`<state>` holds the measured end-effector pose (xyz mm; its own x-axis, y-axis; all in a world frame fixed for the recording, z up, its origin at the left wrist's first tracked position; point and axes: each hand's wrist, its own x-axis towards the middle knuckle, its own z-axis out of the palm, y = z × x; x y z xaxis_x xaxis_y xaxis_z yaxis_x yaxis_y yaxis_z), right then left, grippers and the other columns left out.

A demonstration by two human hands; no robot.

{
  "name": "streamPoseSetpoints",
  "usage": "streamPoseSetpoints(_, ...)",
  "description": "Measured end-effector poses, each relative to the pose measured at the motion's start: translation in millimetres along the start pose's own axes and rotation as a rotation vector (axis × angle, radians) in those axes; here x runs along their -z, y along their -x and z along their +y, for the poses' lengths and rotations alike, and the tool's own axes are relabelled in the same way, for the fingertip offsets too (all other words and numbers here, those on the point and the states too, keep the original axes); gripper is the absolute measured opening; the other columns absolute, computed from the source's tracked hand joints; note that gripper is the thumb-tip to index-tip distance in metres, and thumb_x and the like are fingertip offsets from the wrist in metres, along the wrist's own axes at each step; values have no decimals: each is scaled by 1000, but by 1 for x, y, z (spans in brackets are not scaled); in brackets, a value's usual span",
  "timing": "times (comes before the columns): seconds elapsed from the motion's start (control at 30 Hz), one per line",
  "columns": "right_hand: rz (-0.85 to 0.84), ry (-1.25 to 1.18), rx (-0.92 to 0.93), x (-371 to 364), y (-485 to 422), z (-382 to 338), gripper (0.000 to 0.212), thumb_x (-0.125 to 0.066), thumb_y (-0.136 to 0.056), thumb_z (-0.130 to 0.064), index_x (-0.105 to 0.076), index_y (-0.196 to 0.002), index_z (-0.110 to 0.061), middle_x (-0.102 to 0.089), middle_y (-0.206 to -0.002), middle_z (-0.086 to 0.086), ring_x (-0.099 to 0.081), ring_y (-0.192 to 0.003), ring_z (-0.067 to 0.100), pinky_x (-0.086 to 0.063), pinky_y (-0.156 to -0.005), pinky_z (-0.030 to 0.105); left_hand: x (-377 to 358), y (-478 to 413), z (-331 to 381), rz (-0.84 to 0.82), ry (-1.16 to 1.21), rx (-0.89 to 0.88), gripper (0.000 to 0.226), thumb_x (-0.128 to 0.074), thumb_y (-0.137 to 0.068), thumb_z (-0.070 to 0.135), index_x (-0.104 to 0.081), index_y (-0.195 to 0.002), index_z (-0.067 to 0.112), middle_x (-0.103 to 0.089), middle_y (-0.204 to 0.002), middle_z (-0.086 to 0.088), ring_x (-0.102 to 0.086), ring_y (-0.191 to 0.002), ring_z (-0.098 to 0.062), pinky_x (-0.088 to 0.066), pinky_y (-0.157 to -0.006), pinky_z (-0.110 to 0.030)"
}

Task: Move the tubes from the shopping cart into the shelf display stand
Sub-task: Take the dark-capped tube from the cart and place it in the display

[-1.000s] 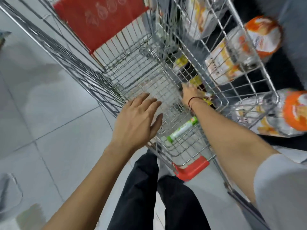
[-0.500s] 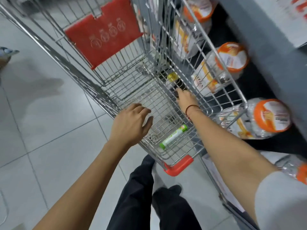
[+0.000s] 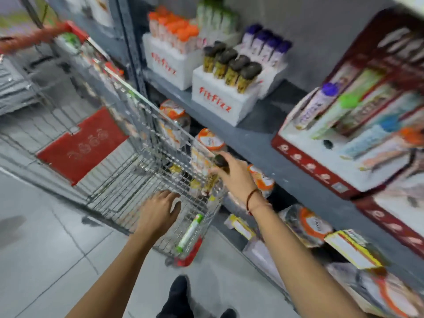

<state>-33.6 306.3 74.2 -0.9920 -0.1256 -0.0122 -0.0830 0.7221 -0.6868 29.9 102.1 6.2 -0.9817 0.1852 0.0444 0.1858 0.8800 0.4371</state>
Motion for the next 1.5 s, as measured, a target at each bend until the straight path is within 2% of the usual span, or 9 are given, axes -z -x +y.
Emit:
streamPoseSetpoints(0.1,96,47,20,48,29,-6,43,-67,-85,-25,-55,-125,-13,-65,-121,14,-56,-113,29,-37,-90,23,4,-27,46,6,30,-148,21,-59,-87,15,-64,-107,9,-68,-105,-14,-60,-98,-32,-51,-72,-39)
streamPoseSetpoints(0.4,359,156,-86,161,107,4,40,-73,-78,-31,-61,-111,-11,-62,-107,8,-57,-102,24,-42,-87,27,0,-78,176,20,56,-566,21,-71,-71,3,-64,-91,3,-67,-88,-18,-63,-81,-37,-54,-63,-40)
streamPoseSetpoints(0.57,515,216,-185,202,133,14,40,-75,-71,-43,-61,-91,-12,-60,-90,2,-57,-85,19,-45,-73,29,-17,-86,220,12,42,-666,22,-66,-77,8,-63,-99,5,-64,-99,-14,-60,-90,-36,-53,-69,-45)
streamPoseSetpoints(0.63,558,260,-214,214,141,19,41,-73,-69,-48,-59,-86,-14,-56,-84,-3,-52,-79,15,-39,-66,26,-21,-86,233,7,50,-715,23,-67,-78,10,-64,-101,7,-65,-100,-11,-61,-91,-34,-51,-69,-44)
streamPoseSetpoints(0.8,629,285,-262,236,151,24,48,-71,-67,-56,-57,-79,-12,-59,-80,1,-55,-76,17,-42,-62,28,-33,-87,247,-25,63,-771,26,-71,-78,12,-65,-102,8,-68,-101,-9,-64,-88,-33,-52,-70,-42)
streamPoseSetpoints(0.9,667,291,-272,245,151,23,46,-70,-69,-55,-58,-80,-11,-58,-81,2,-54,-77,17,-44,-64,30,-39,-86,244,-37,15,-806,31,-57,-83,26,-64,-108,7,-68,-107,-12,-65,-94,-32,-53,-77,-44)
streamPoseSetpoints(1.03,659,291,-259,251,146,21,38,-70,-75,-46,-60,-84,-11,-59,-85,3,-56,-82,19,-46,-68,30,-43,-86,238,-96,-80,-818,54,-35,-83,40,-58,-120,7,-63,-123,-12,-58,-113,-29,-46,-93,-51)
streamPoseSetpoints(1.4,517,276,-162,266,108,9,28,-66,-80,-20,-64,-104,-6,-63,-104,12,-58,-98,24,-45,-82,28,-40,-105,214,-96,-152,-872,57,-37,-84,41,-50,-129,7,-55,-132,-10,-50,-122,-26,-42,-97,-52)
streamPoseSetpoints(1.5,463,313,-157,270,94,8,32,-63,-82,-21,-62,-112,-8,-62,-110,13,-55,-106,25,-40,-84,26,-43,-109,207,-75,-149,-886,53,-56,-87,34,-47,-131,7,-51,-136,-10,-46,-125,-26,-38,-100,-53)
